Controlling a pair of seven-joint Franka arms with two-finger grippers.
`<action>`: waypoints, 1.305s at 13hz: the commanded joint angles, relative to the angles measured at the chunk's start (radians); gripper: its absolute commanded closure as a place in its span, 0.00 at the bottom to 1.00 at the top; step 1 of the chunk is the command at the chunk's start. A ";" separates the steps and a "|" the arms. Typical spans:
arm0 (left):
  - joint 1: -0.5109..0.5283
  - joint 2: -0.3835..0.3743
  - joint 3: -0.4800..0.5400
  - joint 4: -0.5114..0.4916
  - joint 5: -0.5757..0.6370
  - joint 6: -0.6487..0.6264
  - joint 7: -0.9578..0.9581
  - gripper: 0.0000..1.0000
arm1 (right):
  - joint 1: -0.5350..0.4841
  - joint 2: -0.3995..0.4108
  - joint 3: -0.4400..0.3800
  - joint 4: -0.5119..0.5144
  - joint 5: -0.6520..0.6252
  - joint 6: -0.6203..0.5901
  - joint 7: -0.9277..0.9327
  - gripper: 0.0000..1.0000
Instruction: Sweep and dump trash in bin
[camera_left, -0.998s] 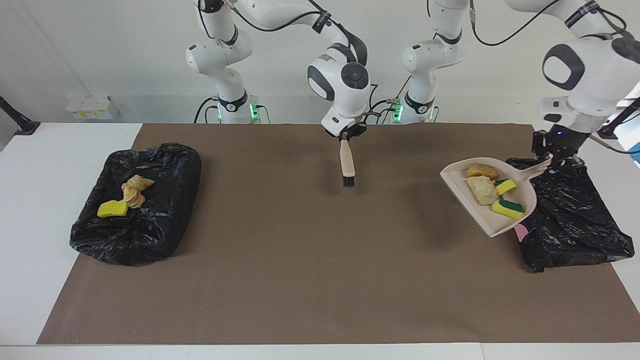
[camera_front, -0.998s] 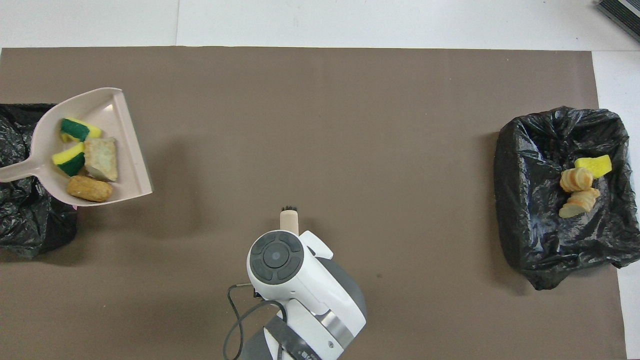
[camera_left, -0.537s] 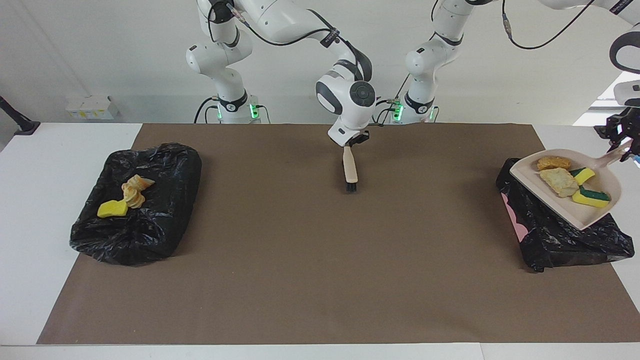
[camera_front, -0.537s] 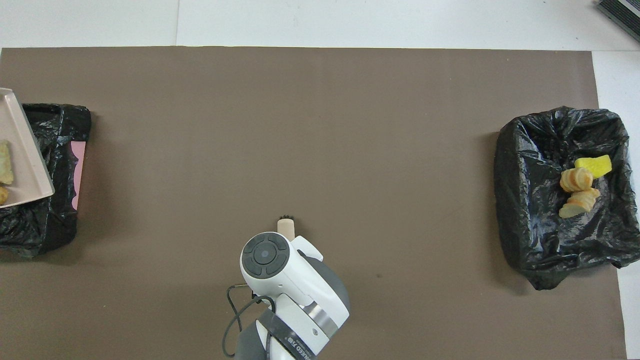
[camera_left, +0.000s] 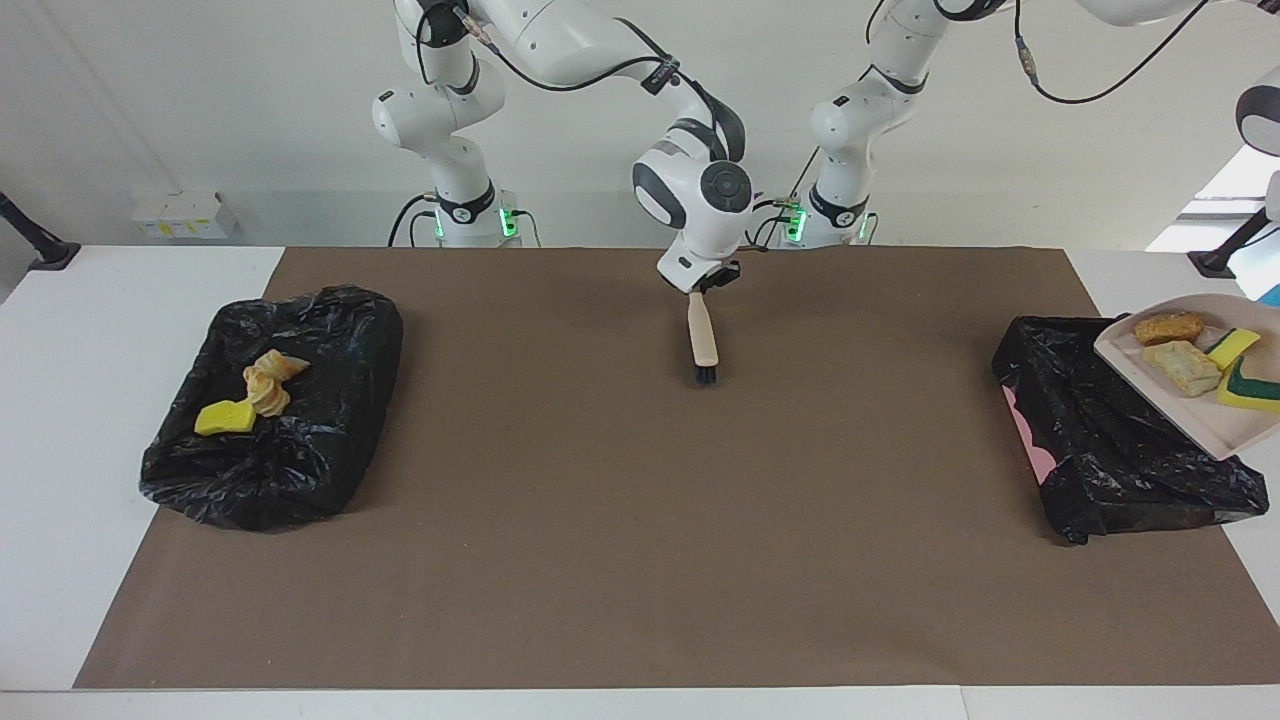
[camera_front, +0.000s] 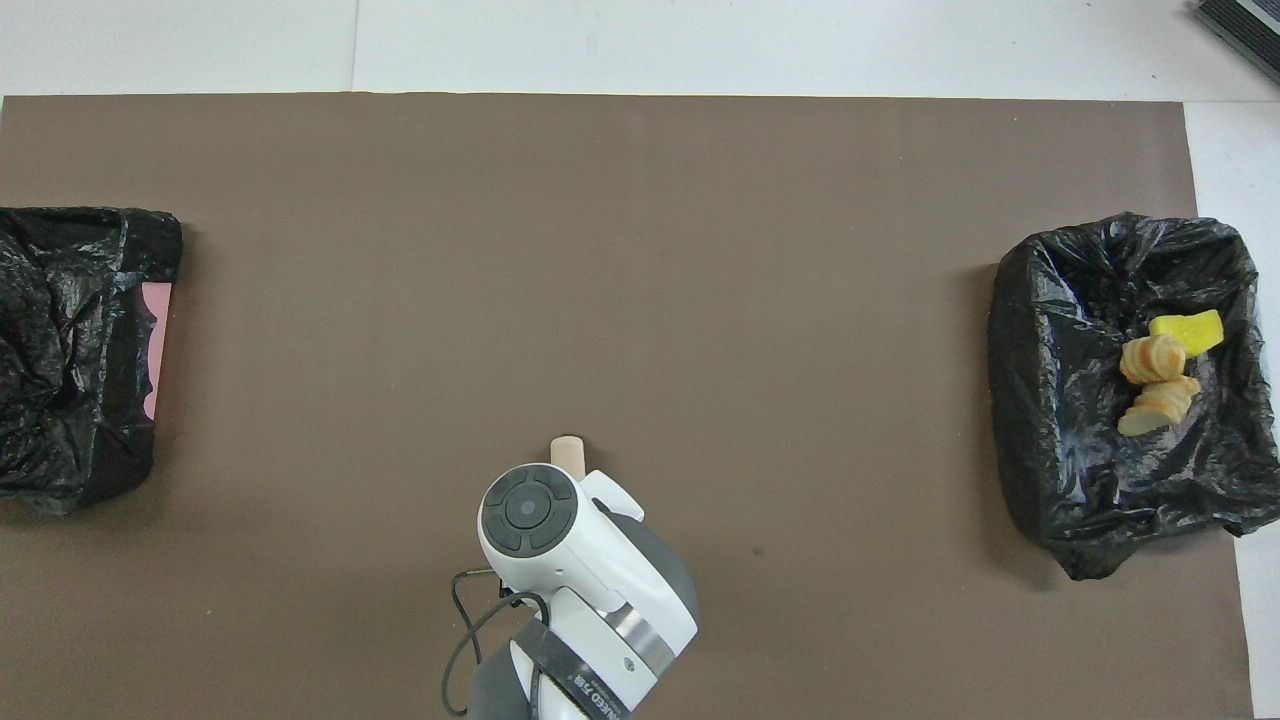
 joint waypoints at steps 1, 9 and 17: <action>-0.015 0.016 0.004 0.023 0.149 0.012 -0.064 1.00 | -0.013 0.002 0.006 0.021 -0.012 -0.008 -0.032 0.00; -0.065 -0.010 0.004 0.009 0.452 -0.011 -0.116 1.00 | -0.091 -0.030 0.002 0.142 -0.087 -0.117 -0.077 0.00; -0.197 -0.078 -0.007 -0.025 0.558 -0.155 -0.170 1.00 | -0.381 -0.156 -0.001 0.213 -0.199 -0.261 -0.506 0.00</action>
